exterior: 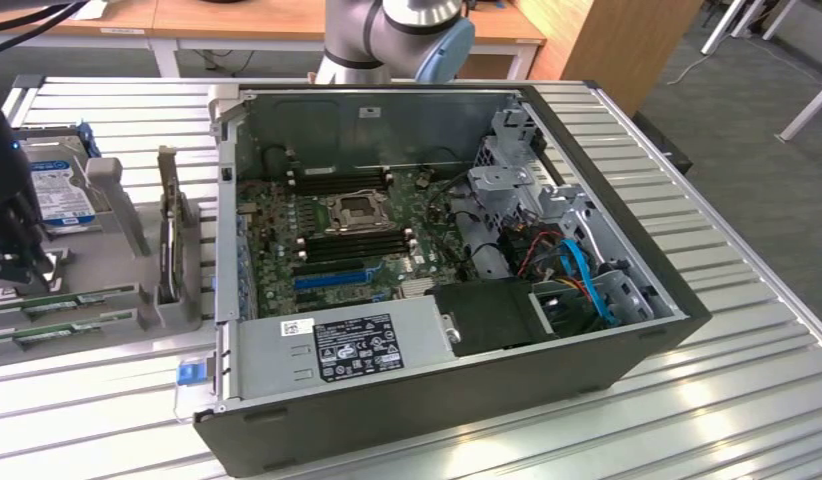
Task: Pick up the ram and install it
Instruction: 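Pick up the ram and move it above insertion slot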
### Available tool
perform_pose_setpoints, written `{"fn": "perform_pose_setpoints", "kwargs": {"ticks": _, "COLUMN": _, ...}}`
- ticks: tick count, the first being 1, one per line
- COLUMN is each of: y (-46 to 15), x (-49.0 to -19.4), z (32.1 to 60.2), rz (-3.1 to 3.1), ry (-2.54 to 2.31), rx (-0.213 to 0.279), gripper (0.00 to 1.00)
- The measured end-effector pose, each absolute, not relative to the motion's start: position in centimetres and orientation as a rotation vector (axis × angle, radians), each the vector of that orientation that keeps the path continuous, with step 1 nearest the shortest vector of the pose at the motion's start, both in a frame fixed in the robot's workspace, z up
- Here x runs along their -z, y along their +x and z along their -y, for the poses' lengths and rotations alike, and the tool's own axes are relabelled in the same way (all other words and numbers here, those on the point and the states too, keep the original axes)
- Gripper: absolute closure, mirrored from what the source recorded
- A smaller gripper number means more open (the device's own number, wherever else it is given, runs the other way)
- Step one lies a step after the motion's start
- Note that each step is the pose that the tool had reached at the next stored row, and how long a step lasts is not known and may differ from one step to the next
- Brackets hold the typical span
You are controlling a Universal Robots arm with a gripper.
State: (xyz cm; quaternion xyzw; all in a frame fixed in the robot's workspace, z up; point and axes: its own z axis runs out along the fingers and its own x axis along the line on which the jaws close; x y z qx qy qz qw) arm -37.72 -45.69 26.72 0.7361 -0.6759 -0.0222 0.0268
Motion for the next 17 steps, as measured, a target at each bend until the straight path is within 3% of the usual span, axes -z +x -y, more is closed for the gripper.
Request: {"fn": "perform_pose_setpoints", "kwargs": {"ticks": 17, "y": -37.73, "x": -26.51, "z": 45.79, "rz": 2.088, "ry": 2.274, "rx": 0.068, "gripper": 0.70}}
